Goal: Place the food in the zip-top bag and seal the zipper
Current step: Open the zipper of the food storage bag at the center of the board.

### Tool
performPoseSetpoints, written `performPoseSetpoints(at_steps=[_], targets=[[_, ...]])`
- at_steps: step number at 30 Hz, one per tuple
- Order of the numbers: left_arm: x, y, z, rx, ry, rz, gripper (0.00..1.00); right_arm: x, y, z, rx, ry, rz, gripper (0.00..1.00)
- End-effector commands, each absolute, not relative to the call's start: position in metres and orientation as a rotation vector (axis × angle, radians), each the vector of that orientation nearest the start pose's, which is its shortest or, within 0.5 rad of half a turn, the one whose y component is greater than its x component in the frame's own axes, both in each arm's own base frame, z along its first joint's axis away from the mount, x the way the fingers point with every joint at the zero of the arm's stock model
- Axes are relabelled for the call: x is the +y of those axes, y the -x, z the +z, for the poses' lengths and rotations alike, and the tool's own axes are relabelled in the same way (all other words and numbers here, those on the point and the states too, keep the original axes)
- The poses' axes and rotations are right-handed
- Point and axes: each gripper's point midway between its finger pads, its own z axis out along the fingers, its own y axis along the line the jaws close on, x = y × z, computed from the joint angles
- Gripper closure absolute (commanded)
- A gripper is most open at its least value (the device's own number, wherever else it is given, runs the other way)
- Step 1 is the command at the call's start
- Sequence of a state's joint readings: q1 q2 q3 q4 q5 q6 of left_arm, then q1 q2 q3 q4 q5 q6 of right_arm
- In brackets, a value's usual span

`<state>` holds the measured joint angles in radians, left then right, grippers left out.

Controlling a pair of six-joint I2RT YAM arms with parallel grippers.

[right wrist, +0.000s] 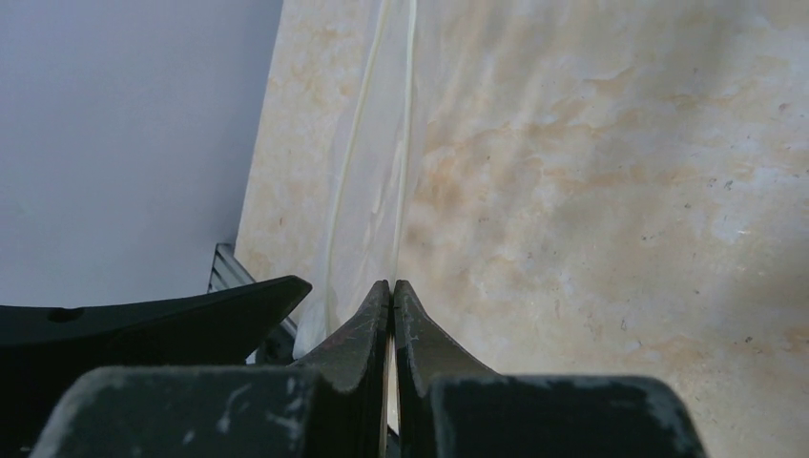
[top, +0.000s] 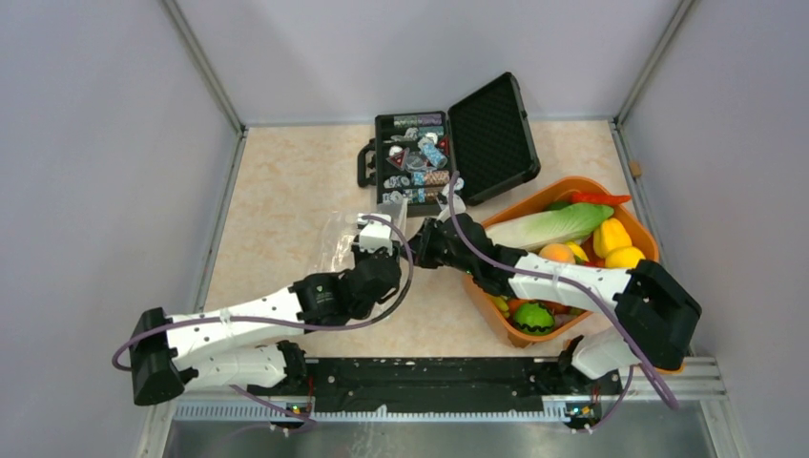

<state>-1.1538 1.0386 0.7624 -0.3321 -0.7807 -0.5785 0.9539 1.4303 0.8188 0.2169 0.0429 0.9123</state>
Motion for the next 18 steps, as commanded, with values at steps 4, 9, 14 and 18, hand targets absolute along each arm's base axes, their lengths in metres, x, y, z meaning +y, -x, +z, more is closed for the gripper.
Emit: performPoseSetpoints(at_steps=[4,9,14,18], targets=[[-0.204,-0.225,0.187,1.985,-0.106,-0.086,0.56,0.371,-0.239,0.2,2.05,-0.04,1.162,1.0],[-0.206,-0.225,0.191,2.004,-0.127,-0.068,0.56,0.369,-0.241,0.195,2.065,-0.05,1.132,1.0],[-0.22,-0.223,0.193,2.019,-0.192,-0.116,0.6,0.368,-0.242,0.196,2.063,-0.056,1.127,1.0],[-0.226,-0.221,0.194,2.029,-0.216,-0.135,0.78,0.368,-0.243,0.197,2.06,-0.06,1.128,1.0]])
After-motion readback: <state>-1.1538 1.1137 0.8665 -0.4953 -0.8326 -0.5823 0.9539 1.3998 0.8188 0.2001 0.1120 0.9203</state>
